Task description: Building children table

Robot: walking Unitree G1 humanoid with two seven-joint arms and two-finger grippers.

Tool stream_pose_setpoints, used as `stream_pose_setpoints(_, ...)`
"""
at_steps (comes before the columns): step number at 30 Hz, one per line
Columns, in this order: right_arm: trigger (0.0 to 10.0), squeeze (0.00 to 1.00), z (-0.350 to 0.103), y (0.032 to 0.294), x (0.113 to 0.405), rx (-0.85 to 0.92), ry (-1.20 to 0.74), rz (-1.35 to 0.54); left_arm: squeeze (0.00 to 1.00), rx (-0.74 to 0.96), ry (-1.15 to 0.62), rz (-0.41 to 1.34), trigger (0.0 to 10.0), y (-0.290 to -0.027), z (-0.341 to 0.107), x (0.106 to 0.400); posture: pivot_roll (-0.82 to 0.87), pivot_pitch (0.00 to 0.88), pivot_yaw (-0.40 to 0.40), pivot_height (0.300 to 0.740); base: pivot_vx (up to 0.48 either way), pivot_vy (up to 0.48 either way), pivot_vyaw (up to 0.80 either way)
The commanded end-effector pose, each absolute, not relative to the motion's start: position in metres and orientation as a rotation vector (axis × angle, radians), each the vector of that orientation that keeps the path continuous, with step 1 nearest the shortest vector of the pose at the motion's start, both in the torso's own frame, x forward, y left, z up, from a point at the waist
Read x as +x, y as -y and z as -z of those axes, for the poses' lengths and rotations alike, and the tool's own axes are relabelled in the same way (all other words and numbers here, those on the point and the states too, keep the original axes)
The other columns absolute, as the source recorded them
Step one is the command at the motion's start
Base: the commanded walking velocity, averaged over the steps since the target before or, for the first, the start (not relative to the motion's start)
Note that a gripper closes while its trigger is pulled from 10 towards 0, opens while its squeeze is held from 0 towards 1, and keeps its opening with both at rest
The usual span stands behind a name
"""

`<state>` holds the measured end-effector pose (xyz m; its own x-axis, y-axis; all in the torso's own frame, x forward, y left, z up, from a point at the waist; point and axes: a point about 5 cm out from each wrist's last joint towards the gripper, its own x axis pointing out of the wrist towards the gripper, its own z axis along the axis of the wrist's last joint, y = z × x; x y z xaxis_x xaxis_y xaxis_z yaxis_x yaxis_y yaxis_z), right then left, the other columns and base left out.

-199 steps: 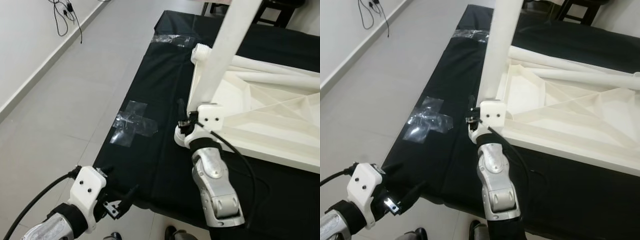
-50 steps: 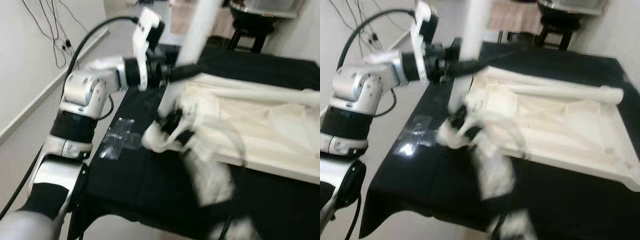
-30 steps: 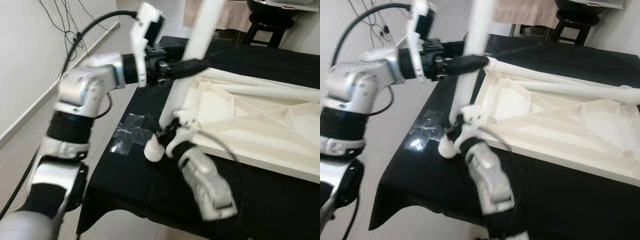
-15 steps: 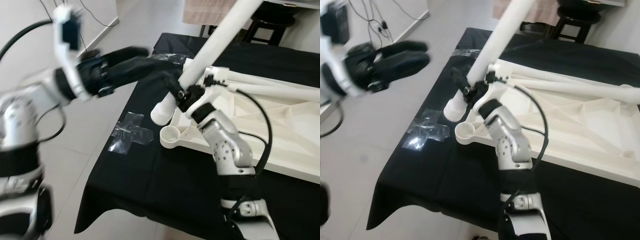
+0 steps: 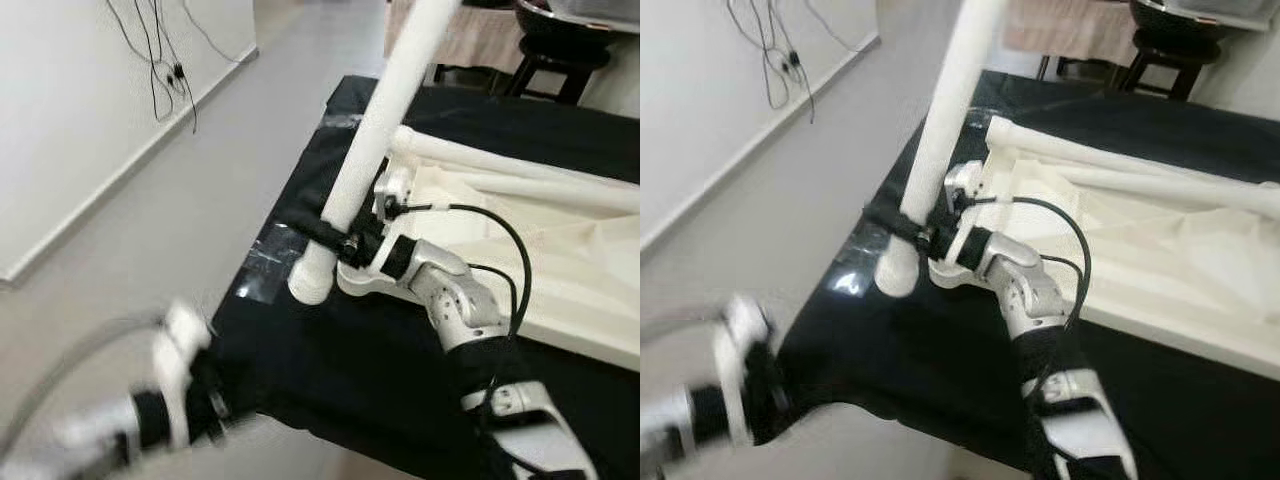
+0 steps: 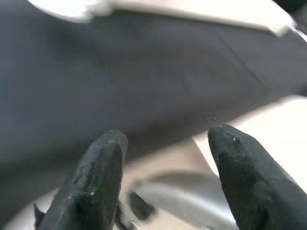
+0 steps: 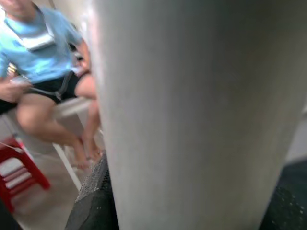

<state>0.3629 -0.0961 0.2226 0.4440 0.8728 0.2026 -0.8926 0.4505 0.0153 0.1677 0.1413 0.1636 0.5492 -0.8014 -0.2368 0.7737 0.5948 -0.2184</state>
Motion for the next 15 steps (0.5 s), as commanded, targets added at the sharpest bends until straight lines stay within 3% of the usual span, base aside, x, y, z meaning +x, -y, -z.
stream_pose_setpoints(1,10.0,0.0,-0.225,0.1,0.367,0.1,0.191,-1.074,0.0,-0.058,-0.308,0.931,10.0,-0.138,-0.169,0.163,0.11,0.291,-0.053,0.74,0.0,0.0,0.0)
stream_pose_setpoints(10,10.0,0.0,-0.24,0.115,0.373,0.201,0.241,-1.049,0.0,-0.07,-0.27,0.891,10.0,-0.139,-0.176,0.152,0.11,0.331,-0.044,0.74,0.0,0.0,0.0)
stream_pose_setpoints(12,10.0,0.0,-0.264,0.132,0.37,0.426,0.336,-1.145,0.0,-0.063,-0.249,0.871,10.0,-0.137,-0.178,0.139,0.11,0.363,-0.034,0.74,0.0,0.0,0.0)
stream_pose_setpoints(13,10.0,0.0,-0.264,0.132,0.37,0.426,0.336,-1.145,0.0,-0.063,-0.249,0.871,10.0,-0.137,-0.178,0.139,0.11,0.363,-0.034,0.74,0.0,0.0,0.0)
stream_pose_setpoints(14,10.0,0.0,-0.284,0.143,0.367,0.578,0.433,-1.215,0.0,-0.068,-0.237,0.851,10.0,-0.136,-0.18,0.13,0.11,0.37,-0.033,0.74,0.0,0.0,0.0)
stream_pose_setpoints(15,10.0,0.0,-0.284,0.143,0.367,0.578,0.433,-1.215,0.0,-0.068,-0.237,0.851,10.0,-0.136,-0.18,0.13,0.11,0.37,-0.033,0.74,0.0,0.0,0.0)
